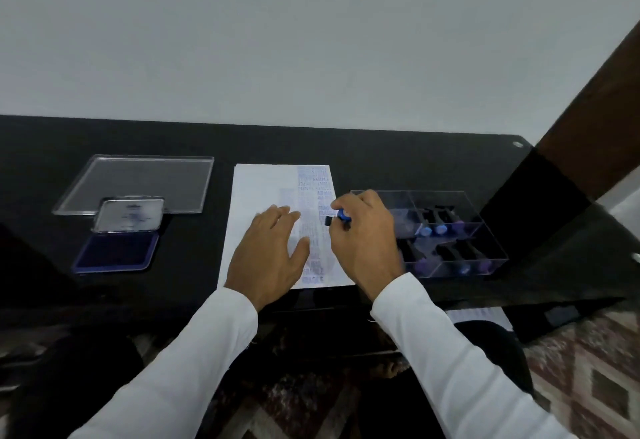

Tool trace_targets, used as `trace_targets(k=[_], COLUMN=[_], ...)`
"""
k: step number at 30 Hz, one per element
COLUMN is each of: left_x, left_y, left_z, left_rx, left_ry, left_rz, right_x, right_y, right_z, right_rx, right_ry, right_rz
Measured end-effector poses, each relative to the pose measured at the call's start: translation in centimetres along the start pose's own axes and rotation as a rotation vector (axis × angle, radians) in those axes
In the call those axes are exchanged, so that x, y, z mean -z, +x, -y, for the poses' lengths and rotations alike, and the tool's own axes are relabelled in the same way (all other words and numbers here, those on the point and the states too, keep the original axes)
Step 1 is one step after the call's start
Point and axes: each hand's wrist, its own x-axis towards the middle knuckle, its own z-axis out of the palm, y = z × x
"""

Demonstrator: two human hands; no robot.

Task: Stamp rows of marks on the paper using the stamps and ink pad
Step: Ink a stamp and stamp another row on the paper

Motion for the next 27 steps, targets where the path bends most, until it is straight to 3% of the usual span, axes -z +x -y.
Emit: trace_targets(k=[17, 27], left_x=[11.2, 13.7], left_y=[-5.6, -7.8], left_z=[14.3, 19.6], left_rx=[0.273, 0.385], left_ry=[0.123, 0.16], left_rz=[-0.244, -0.263], right_x=[-11.6, -15.0], right_y=[-0.4, -1.1], right_z=[14.6, 19.7], right_rx=[0.284, 0.339], right_ry=[0.198, 0.252], right_rz=[0.234, 0.335])
